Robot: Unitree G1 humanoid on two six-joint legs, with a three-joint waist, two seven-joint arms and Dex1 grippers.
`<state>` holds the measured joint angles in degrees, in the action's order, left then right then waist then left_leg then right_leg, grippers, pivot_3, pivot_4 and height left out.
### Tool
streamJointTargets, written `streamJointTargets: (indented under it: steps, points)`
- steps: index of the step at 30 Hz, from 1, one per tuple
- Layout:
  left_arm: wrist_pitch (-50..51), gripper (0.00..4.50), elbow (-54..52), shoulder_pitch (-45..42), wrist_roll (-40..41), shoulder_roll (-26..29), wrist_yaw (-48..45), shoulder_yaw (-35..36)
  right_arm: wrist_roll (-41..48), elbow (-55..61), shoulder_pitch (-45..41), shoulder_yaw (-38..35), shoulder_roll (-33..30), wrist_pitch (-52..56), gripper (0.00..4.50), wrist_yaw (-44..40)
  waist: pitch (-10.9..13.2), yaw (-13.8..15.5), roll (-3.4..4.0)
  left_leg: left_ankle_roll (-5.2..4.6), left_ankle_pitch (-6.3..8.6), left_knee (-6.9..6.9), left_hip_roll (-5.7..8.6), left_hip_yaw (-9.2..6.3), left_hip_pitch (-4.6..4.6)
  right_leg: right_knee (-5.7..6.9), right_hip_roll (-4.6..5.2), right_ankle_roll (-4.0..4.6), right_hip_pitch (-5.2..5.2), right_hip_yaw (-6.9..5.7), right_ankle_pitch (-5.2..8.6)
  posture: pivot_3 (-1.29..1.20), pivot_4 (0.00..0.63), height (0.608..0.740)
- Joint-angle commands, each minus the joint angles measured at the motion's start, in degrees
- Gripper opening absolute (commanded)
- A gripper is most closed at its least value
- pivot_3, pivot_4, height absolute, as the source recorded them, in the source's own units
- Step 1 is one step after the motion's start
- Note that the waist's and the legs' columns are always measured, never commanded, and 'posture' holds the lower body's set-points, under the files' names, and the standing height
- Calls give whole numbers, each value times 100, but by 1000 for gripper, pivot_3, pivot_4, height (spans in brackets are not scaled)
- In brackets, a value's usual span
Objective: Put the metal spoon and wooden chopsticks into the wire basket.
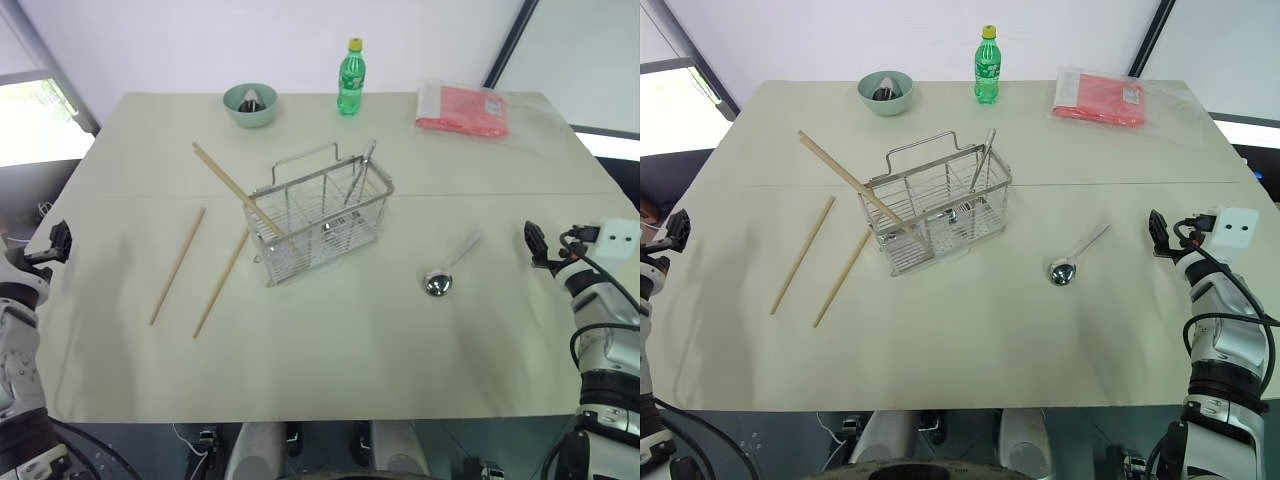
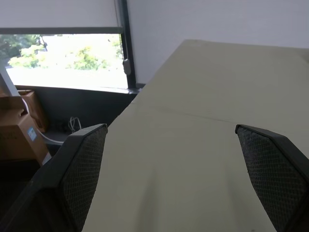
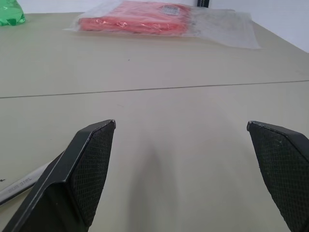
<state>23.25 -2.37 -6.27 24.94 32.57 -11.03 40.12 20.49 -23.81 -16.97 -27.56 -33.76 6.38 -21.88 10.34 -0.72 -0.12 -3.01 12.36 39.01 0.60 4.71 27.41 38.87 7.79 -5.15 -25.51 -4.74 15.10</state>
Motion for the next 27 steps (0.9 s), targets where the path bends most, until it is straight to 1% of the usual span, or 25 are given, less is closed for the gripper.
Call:
streamJointTargets:
  steps: [1,7,13,22,24,27]
  points:
    - [-90,4462,-96,17,-117,191,33,77,37,160,-82,-116,-126,-53,4500,13,0,1,0,0,0,0,0,0,0,-1,0,0,0,0,0,0,150,680]
    - [-53,4462,-106,-54,-30,162,21,129,51,200,-56,-126,-121,-37,4500,14,1,-1,1,0,1,-7,-1,-1,0,-16,0,-4,-2,-4,-3,0,150,680]
    - [-45,4462,-82,-77,-7,168,27,159,46,187,-71,-130,-143,-34,4500,12,1,-2,2,-1,1,-28,-10,2,1,-82,-1,-24,8,-21,-39,0,150,680]
    - [20,4462,-125,-77,68,202,-21,195,1,440,-86,-34,-187,116,4500,5,1,-1,3,-2,2,-33,-10,3,2,-87,-1,-26,8,-21,-41,0,150,680]
    - [238,4462,-239,-258,396,358,-177,275,-52,398,-260,87,-436,164,4500,-256,4,3,4,-2,2,-35,-10,3,2,-89,-1,-26,7,-21,-41,0,150,680]
    - [805,4462,-776,-560,1213,711,-599,317,-118,114,-793,411,-1050,169,4500,-1084,30,-7,13,-2,2,-31,-11,4,5,-89,1,-20,3,-24,-46,0,150,680]
